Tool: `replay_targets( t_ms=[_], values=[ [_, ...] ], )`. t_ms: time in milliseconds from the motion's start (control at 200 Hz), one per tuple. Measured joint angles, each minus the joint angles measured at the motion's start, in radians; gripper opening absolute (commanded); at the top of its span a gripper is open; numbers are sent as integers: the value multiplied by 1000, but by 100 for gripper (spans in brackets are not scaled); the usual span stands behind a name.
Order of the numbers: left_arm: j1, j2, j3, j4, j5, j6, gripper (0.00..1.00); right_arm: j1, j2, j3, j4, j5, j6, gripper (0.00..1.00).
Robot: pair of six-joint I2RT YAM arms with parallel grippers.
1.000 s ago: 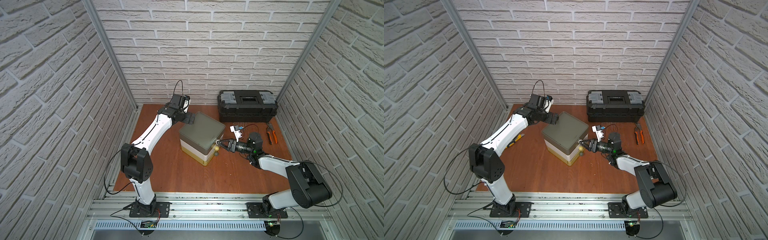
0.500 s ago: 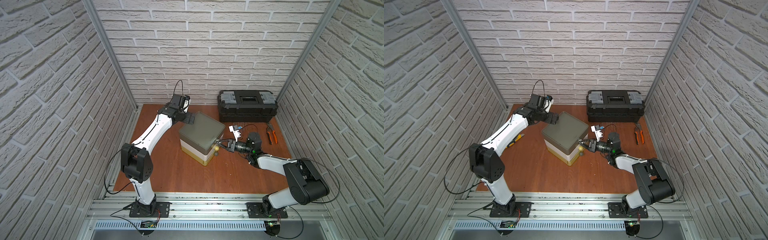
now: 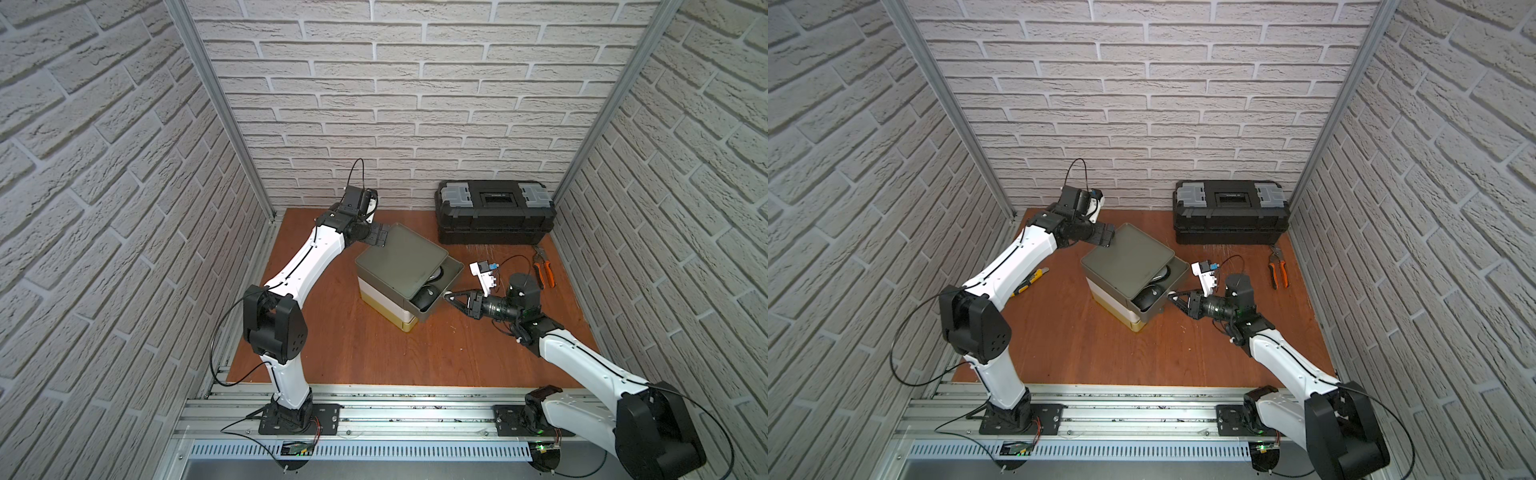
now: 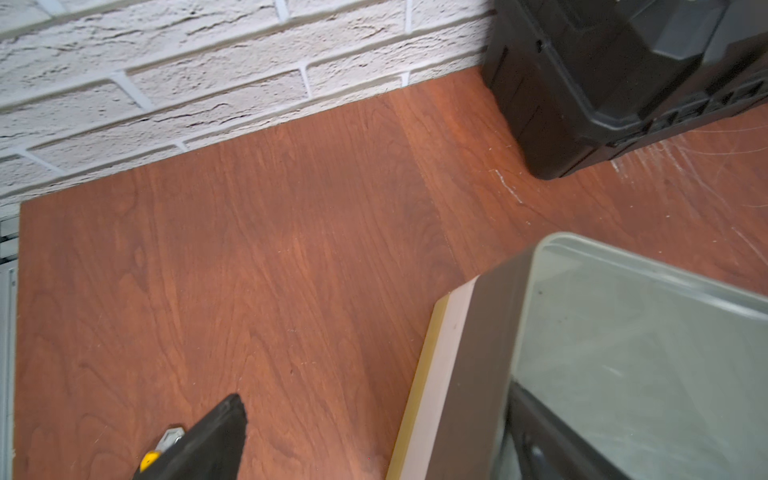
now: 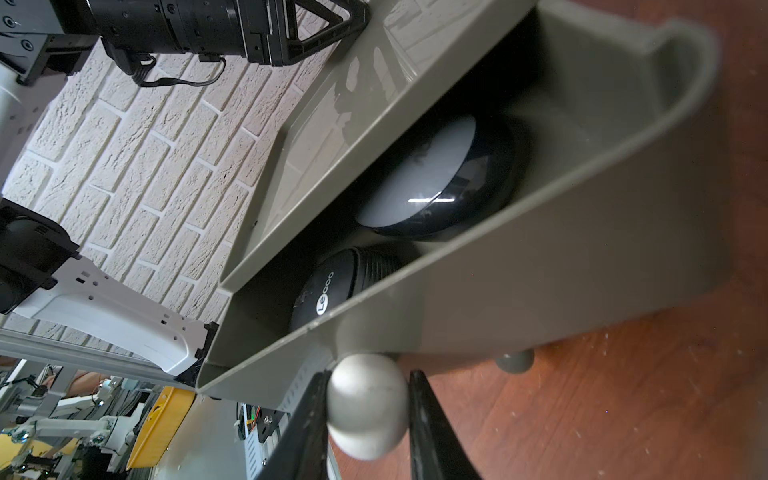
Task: Take the mice out of the drawer
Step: Open the drawer in the storage box.
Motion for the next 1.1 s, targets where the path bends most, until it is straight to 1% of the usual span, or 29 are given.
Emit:
replay_targets(
  t_ms=[120,265,365,515,685,800,1100],
  values=[
    [0,17,36,-33,-34,13,98,1,-55,-5,-89,27,-10,3],
    [0,49,93,-74,-84,32,98,1,-127,-39,-147,53,-18,3],
    [0,70,127,-92,-123,40,98,1,-151,-60,-141,66,-17,4],
    [2,83,150,-111,-151,43,98,1,-144,-68,-109,85,-20,4],
    [19,84,153,-117,-166,42,98,1,-88,-63,-40,93,-35,4],
    [35,84,153,-118,-181,43,98,1,-23,-38,4,92,-43,4],
    [83,84,154,-113,-233,66,98,-3,179,106,10,24,-100,5]
  ],
)
